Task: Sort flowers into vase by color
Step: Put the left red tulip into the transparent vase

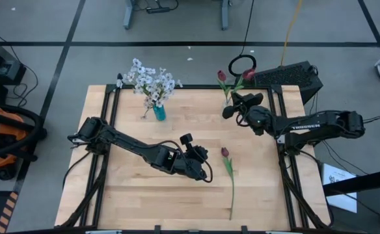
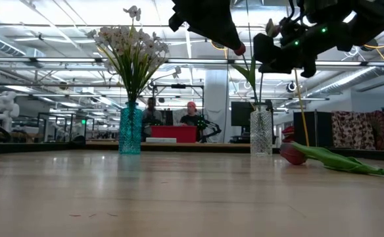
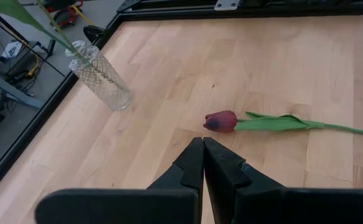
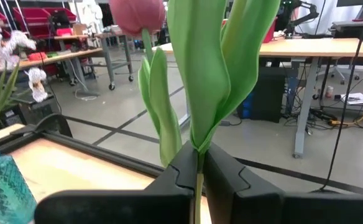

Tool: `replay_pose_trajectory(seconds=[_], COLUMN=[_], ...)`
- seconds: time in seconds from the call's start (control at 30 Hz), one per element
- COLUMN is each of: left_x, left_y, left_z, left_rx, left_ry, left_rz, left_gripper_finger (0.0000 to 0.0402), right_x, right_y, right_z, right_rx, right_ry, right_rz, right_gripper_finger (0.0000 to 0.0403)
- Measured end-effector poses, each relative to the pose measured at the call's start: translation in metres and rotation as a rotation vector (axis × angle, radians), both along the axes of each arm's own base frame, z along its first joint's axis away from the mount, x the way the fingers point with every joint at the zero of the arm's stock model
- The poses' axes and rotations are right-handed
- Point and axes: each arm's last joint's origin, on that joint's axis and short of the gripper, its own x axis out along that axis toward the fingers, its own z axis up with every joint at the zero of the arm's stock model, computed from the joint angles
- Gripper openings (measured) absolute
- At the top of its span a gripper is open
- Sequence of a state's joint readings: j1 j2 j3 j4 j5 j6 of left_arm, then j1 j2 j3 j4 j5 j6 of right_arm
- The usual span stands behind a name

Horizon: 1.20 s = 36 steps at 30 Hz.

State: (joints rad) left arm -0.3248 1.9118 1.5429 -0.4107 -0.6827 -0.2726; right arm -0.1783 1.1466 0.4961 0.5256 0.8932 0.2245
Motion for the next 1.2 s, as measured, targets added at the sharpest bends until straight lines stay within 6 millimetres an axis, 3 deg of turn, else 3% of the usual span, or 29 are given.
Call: replay_pose_trajectory(seconds=[0.5, 1.2], left_x=[-0.002, -0.002], left_y=[0.001, 0.0], left_z=[-0.002, -0.002], left_rx=[0.001, -0.016], left_ry=[0.023, 0.026], left_rz=[0.003, -0.012], left_gripper_finger=[0.0017, 0.0017], right_x=[0.003, 0.002], right_y=[-0.001, 0.0], right_z=[-0.012, -0.018], right_rx=[0.046, 0.079], right_ry=[0.037, 0.069], right_rz=[-0.006, -0.009], right_gripper_finger=[0.0014, 0.0123])
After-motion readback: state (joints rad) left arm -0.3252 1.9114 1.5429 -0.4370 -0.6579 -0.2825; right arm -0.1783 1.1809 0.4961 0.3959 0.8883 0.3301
